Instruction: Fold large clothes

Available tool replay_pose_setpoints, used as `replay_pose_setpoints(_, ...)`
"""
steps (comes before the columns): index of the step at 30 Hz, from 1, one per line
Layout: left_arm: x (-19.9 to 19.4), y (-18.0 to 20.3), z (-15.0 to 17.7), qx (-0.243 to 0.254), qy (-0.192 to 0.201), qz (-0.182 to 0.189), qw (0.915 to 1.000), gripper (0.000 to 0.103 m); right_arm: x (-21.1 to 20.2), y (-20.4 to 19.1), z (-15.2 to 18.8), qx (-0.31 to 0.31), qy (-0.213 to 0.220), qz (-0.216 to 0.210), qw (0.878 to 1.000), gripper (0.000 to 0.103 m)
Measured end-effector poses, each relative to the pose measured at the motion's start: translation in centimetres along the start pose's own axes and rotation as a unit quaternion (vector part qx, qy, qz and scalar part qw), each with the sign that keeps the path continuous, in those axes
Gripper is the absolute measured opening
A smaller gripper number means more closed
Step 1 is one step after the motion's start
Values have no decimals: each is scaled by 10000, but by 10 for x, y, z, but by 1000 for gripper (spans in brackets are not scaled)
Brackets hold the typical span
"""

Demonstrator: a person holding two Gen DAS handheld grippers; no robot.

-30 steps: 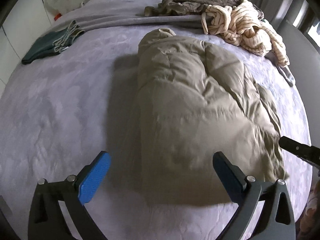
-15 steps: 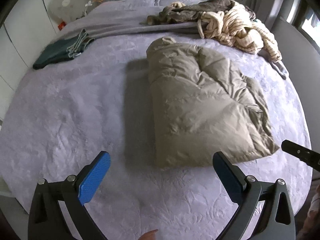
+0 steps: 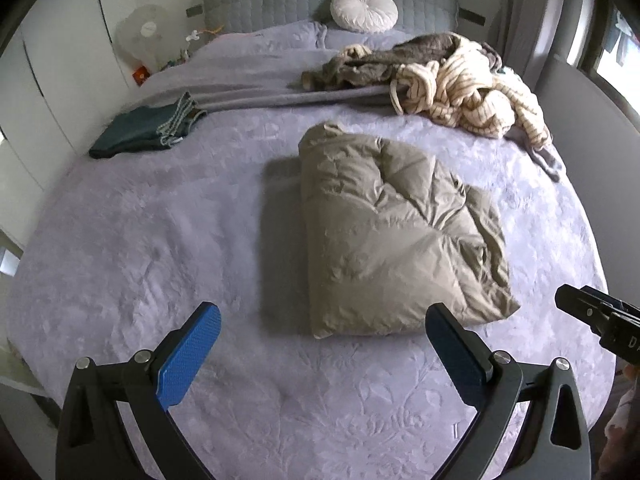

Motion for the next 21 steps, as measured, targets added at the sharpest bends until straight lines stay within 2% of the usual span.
replay_pose_setpoints(3, -11, -2, -5, -30, 84, -85, 9999, 102, -10, -3, -4, -90, 143, 58, 9998, 69)
replay_pose_setpoints(5, -17, -2, -7, -52, 121, -102, 9999, 102, -17, -6, -7, -173, 273, 99, 9994, 84)
replay_pose_setpoints(12, -34, -3, -11, -185, 211, -75, 9996, 102, -37, -18, -15, -383, 641, 188, 9970, 88)
replay_pose_setpoints(14, -37, -4, -12, -184, 241, -113, 9995, 102, -40, -19, -17, -366, 700, 186, 9967, 103)
replay_pose_setpoints(21, -42, -6, -15, -229, 276, -135, 9993, 102, -43, -22, -19, -377, 759, 216, 9962, 103)
Point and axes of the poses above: each gripper's, at about its wrist camera, not at the fingertips, and x roughly the way its jaws point, y to its right, z to its underside, the point moved 3 cm from there along x, roughly the way its jaws point, and after that the axes turned 7 degrees about x, right-handed, at the moved point
